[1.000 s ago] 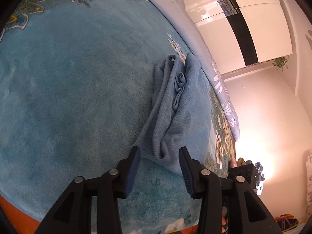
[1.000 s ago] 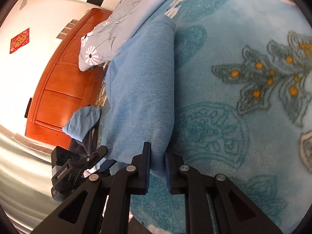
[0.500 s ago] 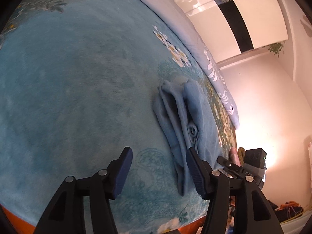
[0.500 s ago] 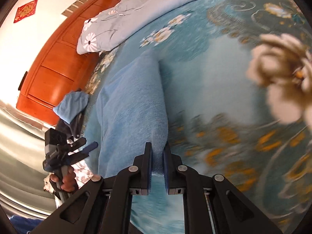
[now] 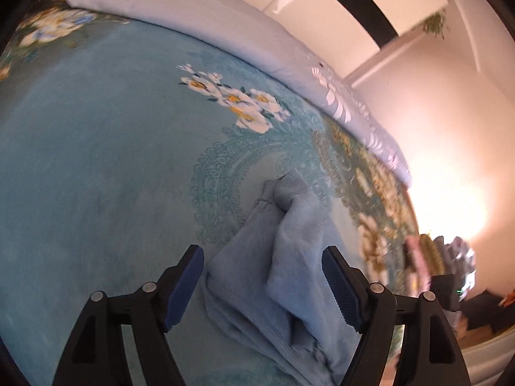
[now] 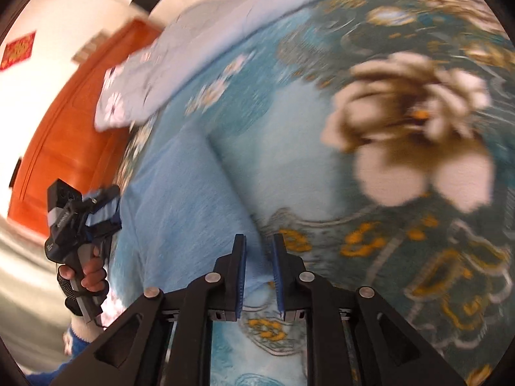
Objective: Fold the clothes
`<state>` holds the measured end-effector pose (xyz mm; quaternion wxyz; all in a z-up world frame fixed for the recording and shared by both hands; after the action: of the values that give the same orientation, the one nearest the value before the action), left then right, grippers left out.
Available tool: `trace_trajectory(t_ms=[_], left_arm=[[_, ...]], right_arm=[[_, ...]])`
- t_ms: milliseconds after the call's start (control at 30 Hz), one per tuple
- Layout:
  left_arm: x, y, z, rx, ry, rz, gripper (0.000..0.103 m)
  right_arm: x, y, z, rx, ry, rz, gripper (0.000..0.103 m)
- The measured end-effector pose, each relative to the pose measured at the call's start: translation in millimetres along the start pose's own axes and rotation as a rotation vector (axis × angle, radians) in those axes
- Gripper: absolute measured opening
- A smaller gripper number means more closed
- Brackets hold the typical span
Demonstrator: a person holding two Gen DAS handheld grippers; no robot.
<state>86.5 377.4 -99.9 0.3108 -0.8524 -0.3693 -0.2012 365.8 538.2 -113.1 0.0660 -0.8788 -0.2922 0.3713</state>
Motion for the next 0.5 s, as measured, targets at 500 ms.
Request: trace_trajectory(t_ms=[500], left_arm=[[-8,9,41,-0.083,0.004,0.024,0.078]], right_arm=[[-23,66,26,0.078,-0.146,0.249,0.037]])
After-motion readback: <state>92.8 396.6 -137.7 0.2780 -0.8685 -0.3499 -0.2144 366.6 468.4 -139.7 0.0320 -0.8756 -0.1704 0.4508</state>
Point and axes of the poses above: each gripper's, at about its wrist camera, not at the fingertips, and z roughly the way its jaws point, x to its right, y to its underside, the point moved 5 cm from there along z, roughly the way its jaws point, and after that the axes turned 2 degrees about -x, right-handed, at the moved point
